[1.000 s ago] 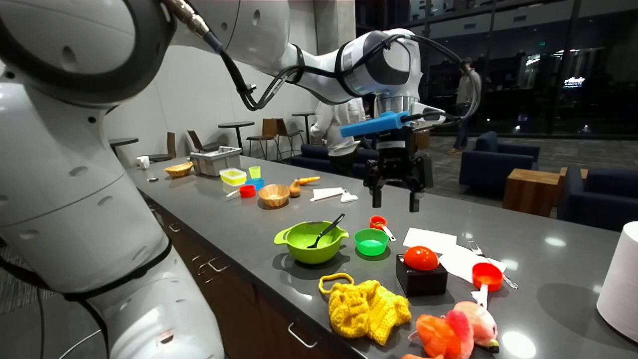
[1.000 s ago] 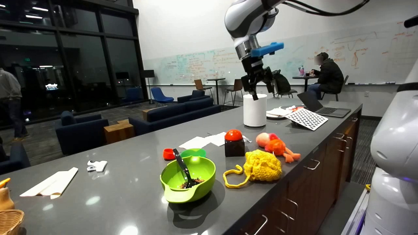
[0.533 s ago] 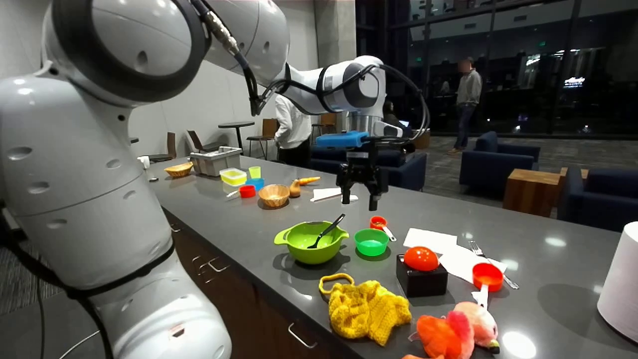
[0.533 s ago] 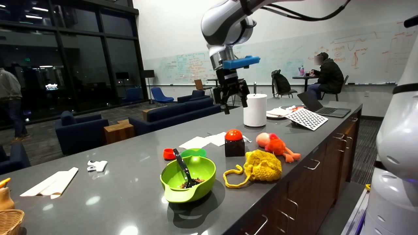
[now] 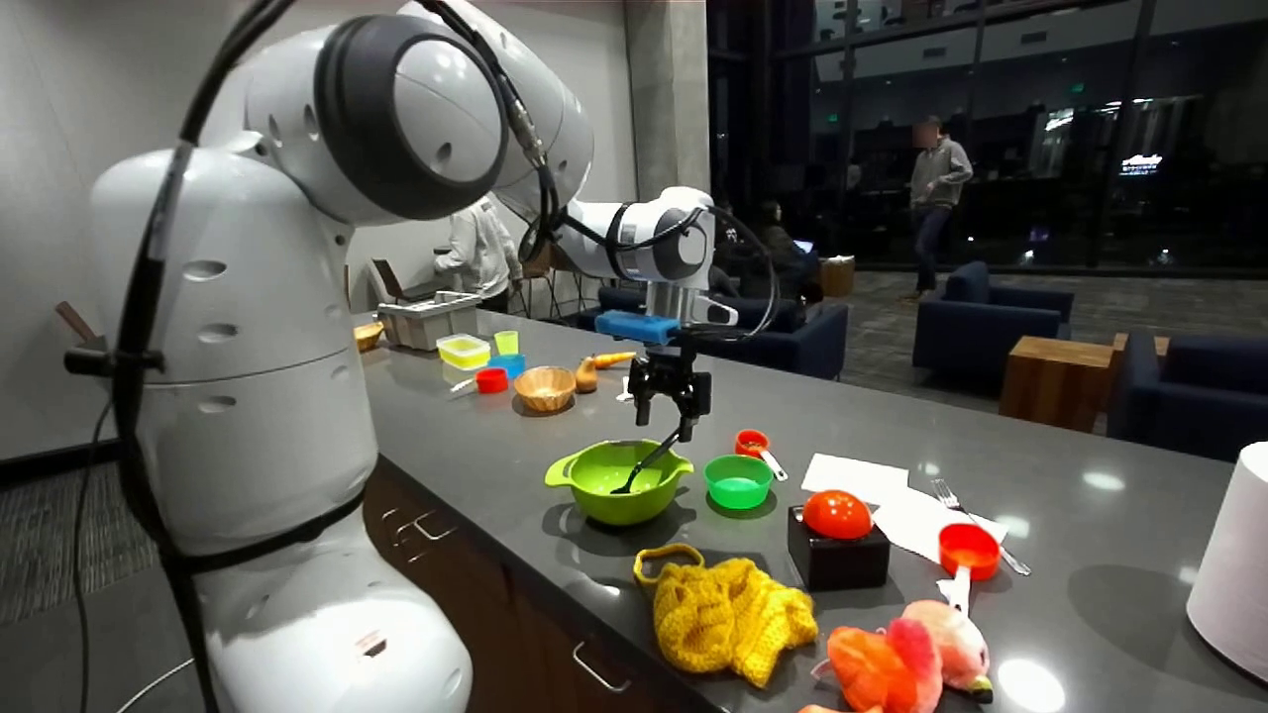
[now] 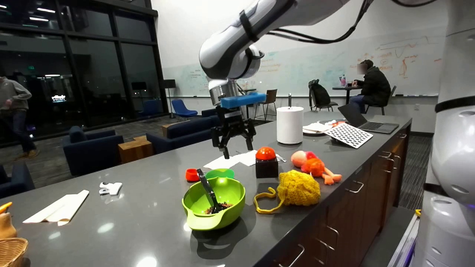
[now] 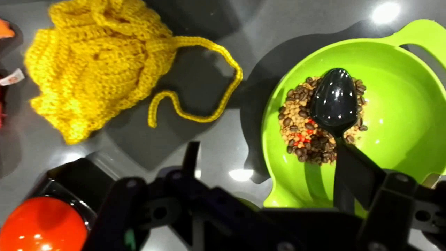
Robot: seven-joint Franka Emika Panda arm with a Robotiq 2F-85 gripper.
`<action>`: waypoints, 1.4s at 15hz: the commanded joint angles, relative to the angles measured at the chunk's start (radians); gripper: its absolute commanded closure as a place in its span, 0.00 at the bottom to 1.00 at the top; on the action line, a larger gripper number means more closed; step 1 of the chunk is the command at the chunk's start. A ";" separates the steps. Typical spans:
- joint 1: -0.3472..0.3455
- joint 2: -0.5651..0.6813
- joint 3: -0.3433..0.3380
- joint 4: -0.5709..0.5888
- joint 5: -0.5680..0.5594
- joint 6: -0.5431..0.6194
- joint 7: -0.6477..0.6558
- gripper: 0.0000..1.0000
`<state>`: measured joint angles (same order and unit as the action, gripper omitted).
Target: Put the spoon inside the green bowl
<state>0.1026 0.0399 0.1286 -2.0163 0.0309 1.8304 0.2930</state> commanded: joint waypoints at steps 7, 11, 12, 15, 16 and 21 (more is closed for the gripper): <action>0.081 0.246 0.030 0.231 0.006 0.007 -0.027 0.00; 0.104 0.338 0.027 0.333 -0.005 0.011 -0.050 0.00; 0.108 0.357 0.023 0.354 -0.010 0.015 -0.051 0.00; 0.116 0.400 0.012 0.408 -0.036 0.030 -0.054 0.00; 0.116 0.409 0.008 0.422 -0.043 0.033 -0.059 0.00; 0.107 0.437 -0.005 0.453 -0.041 0.063 -0.073 0.00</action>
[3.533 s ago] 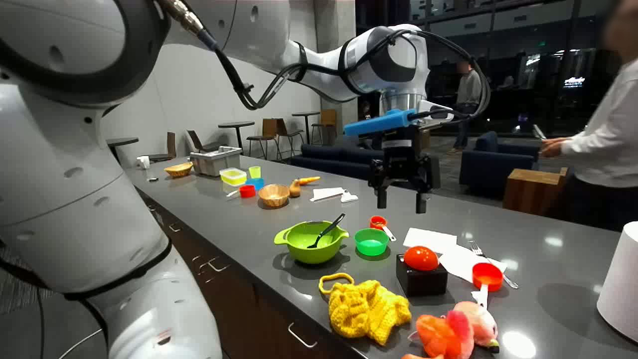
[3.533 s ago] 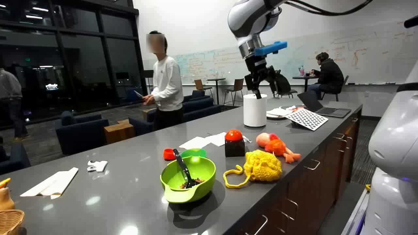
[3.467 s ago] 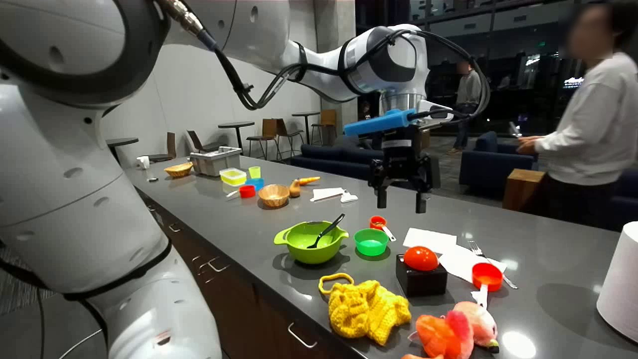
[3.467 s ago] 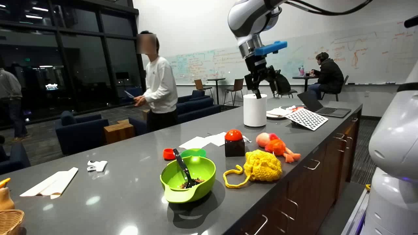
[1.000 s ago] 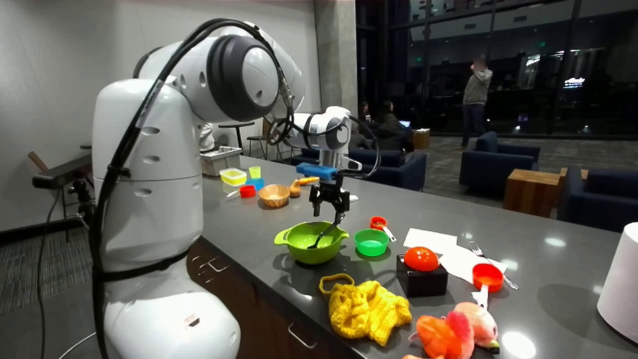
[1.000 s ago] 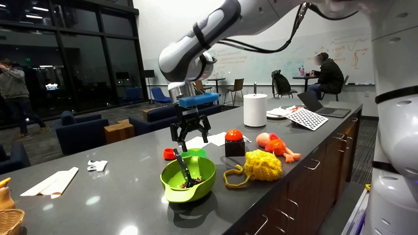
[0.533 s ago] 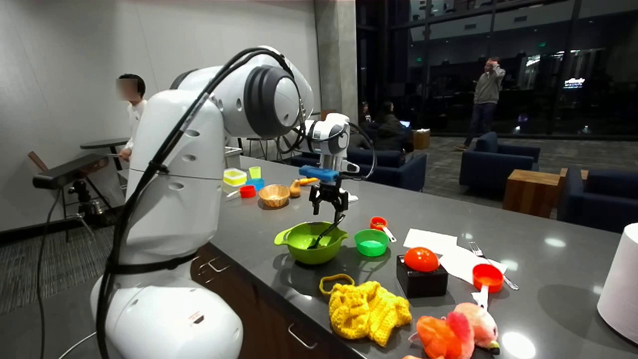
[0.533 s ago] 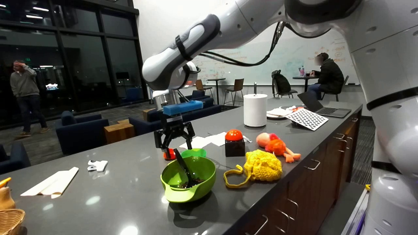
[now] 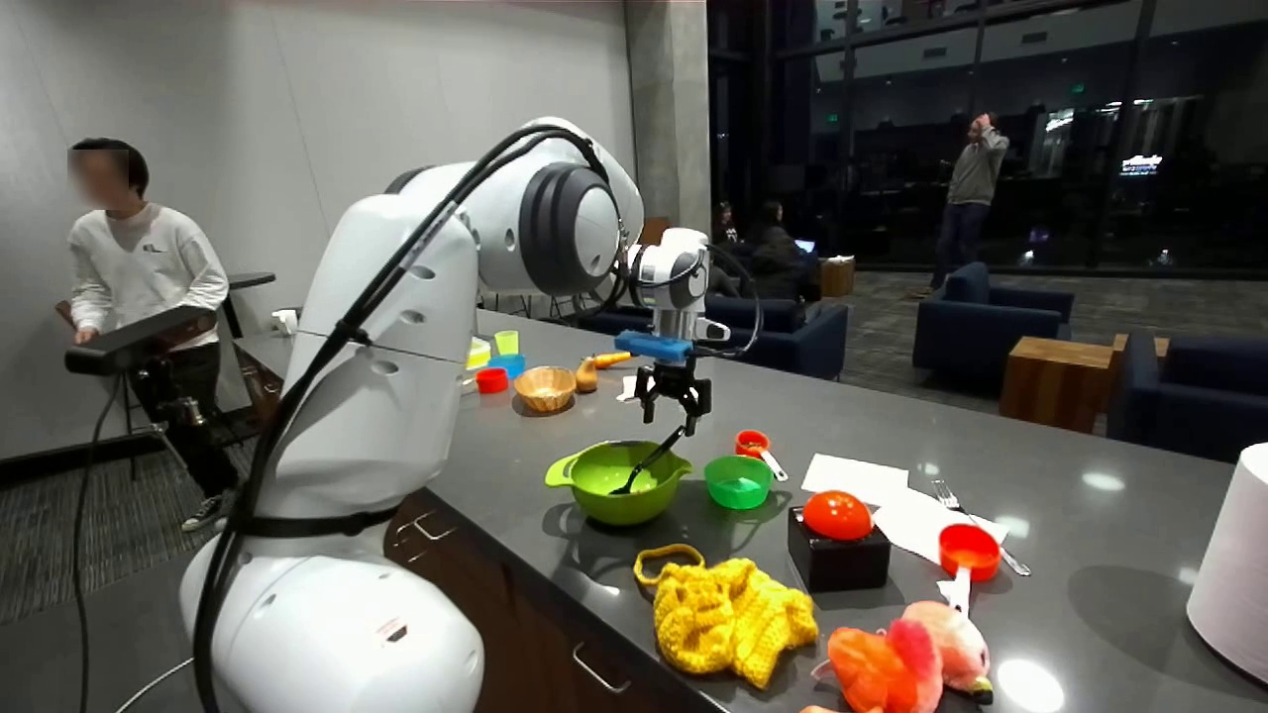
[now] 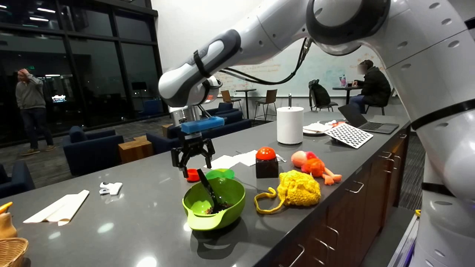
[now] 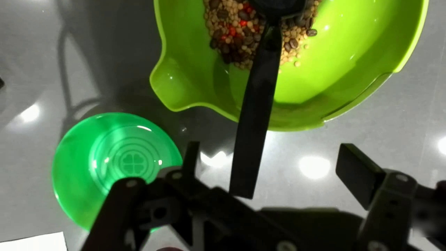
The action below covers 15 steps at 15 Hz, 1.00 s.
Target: Put the spoon inside the green bowl
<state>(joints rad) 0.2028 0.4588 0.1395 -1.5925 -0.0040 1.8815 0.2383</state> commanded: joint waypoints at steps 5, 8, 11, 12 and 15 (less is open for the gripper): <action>-0.001 0.038 -0.027 0.031 0.003 0.038 -0.035 0.00; -0.007 0.045 -0.030 0.026 0.008 0.049 -0.041 0.04; -0.009 0.046 -0.034 0.020 0.009 0.056 -0.046 0.29; -0.009 0.048 -0.034 0.019 0.008 0.058 -0.048 0.35; -0.008 0.050 -0.035 0.020 0.009 0.050 -0.047 0.59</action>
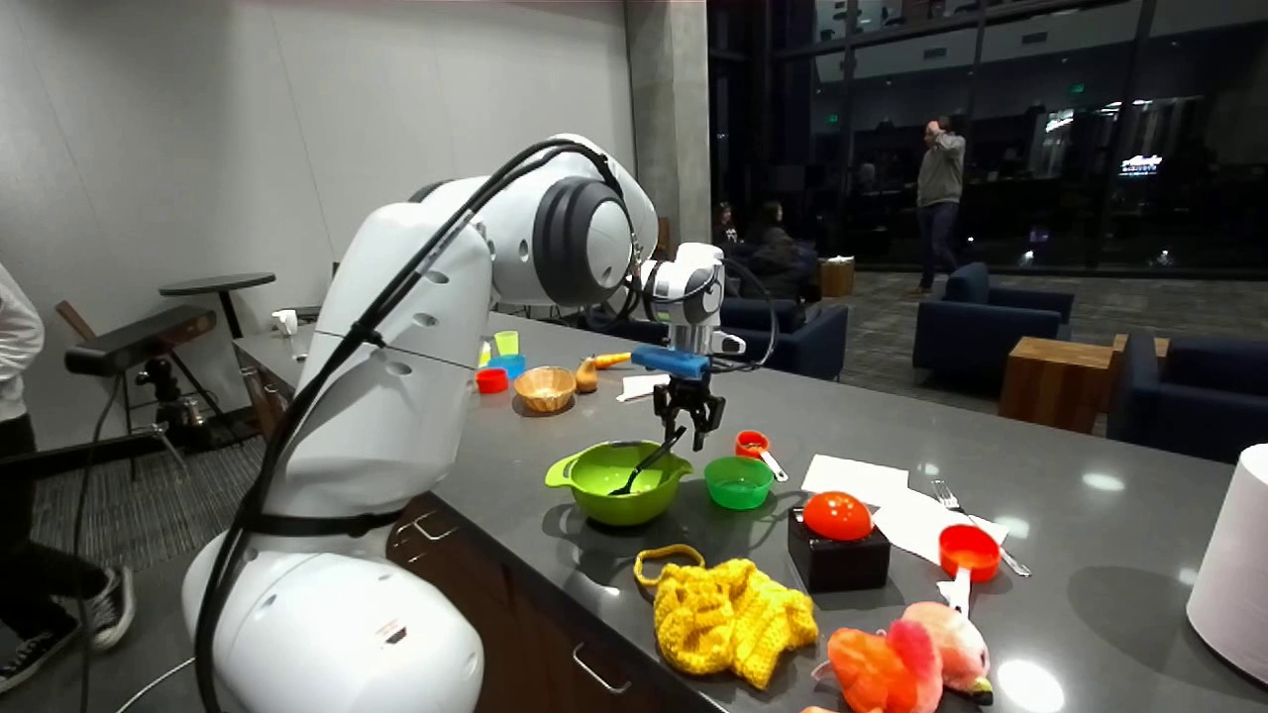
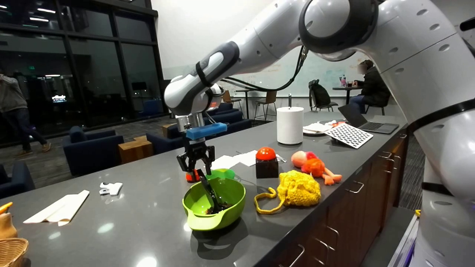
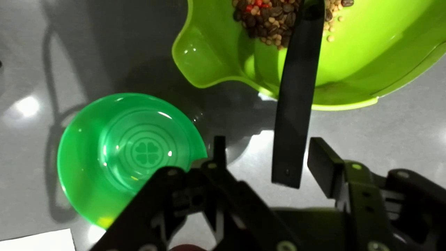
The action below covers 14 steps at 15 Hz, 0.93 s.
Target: Put the spoon inside the green bowl
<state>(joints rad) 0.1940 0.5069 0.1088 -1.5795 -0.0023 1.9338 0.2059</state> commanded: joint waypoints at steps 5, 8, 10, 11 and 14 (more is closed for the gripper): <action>0.007 -0.001 -0.003 0.011 0.005 -0.024 -0.007 0.98; 0.015 0.000 -0.004 0.016 -0.002 -0.041 -0.001 1.00; 0.019 0.001 -0.004 0.019 -0.004 -0.051 0.001 0.99; 0.021 0.001 -0.004 0.021 -0.006 -0.056 0.001 0.99; 0.026 0.000 -0.003 0.033 -0.012 -0.079 -0.001 0.99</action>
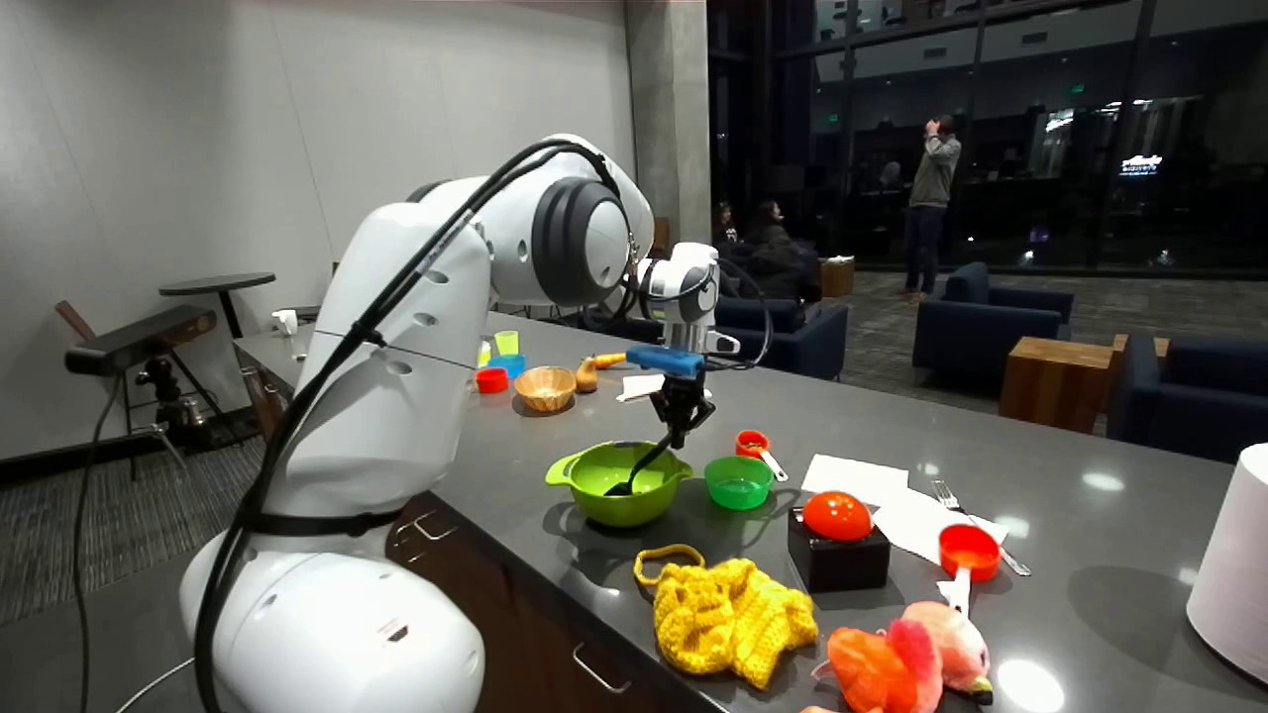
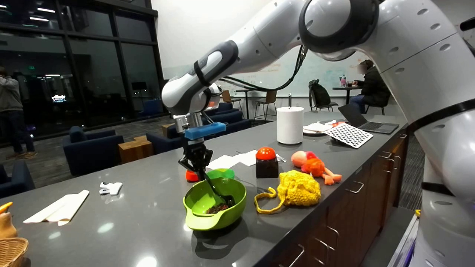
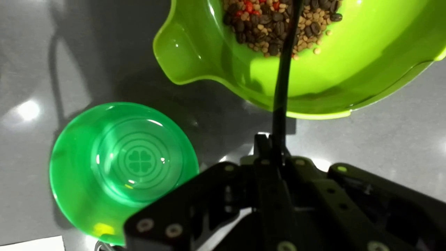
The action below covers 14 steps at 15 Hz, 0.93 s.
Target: Put the spoon inside the green bowl
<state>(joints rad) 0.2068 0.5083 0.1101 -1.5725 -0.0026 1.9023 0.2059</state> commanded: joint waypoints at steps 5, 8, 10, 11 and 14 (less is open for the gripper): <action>0.031 -0.014 -0.009 0.080 -0.059 -0.112 -0.002 0.99; 0.032 -0.029 -0.013 0.120 -0.089 -0.131 -0.004 0.99; 0.024 -0.046 -0.019 0.144 -0.100 -0.128 0.000 0.99; 0.019 -0.061 -0.024 0.149 -0.105 -0.120 0.002 0.99; -0.002 -0.111 -0.043 0.144 -0.105 -0.091 0.014 0.99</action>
<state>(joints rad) 0.2197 0.4642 0.0854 -1.4073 -0.0977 1.8006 0.2071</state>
